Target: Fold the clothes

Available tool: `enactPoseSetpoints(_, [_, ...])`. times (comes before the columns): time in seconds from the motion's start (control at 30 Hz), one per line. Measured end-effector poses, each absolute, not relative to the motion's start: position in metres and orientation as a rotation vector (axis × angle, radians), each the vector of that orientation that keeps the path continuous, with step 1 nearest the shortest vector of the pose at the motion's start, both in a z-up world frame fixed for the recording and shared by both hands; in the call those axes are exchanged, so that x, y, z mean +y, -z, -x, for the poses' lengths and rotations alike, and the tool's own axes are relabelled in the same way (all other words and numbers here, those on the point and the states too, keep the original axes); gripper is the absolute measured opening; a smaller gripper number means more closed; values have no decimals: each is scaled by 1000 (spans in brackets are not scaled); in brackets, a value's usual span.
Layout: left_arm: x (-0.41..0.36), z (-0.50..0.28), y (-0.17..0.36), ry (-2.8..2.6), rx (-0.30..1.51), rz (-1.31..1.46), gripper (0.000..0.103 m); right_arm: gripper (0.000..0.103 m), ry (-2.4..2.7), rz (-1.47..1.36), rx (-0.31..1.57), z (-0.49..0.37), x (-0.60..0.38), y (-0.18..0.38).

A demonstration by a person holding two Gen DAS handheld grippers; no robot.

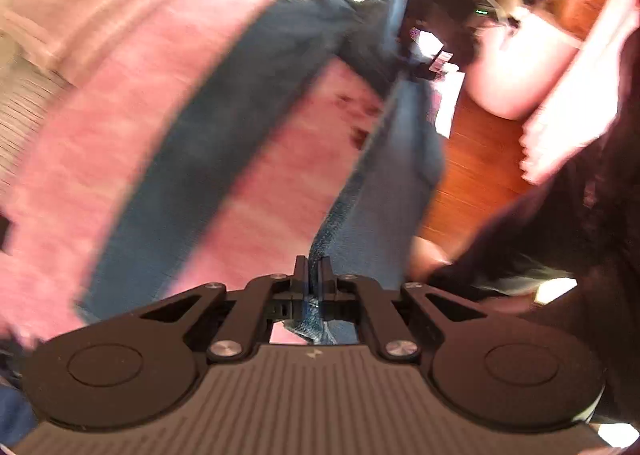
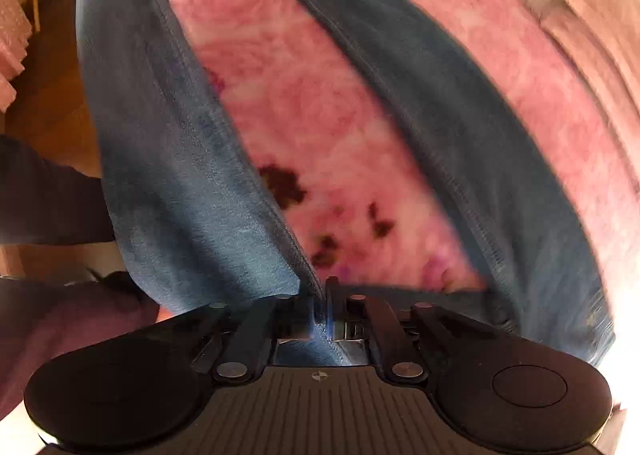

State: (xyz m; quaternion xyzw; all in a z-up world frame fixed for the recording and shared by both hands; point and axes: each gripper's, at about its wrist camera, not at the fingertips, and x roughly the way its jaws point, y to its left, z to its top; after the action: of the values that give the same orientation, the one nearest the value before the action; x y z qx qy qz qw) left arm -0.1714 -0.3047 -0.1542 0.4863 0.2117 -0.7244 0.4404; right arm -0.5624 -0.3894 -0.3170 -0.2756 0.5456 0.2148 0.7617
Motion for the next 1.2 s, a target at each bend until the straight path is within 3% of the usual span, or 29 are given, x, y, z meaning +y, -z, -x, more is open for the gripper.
enactPoseSetpoints(0.17, [-314,158,78,1627,256,-1129,2,3,-294,514,884,549,-400,237])
enactPoseSetpoints(0.27, [-293,170,67,1602,207,-1157,1,3,-208,469,756,562,-391,211])
enactPoseSetpoints(0.6, [-209,177,238,1564,738,-1378,1,3,-465,434,1170,604,-310,353])
enactPoseSetpoints(0.73, [-208,165,231,1591,708,-1350,1,3,-430,435,1194,602,-302,356])
enactPoseSetpoints(0.93, [-202,141,197,1576,515,-1303,1,3,-330,430,1090,590,-289,312])
enactPoseSetpoints(1.2, [-157,138,277,1589,526,-1441,2,4,-339,481,1178,588,-249,349])
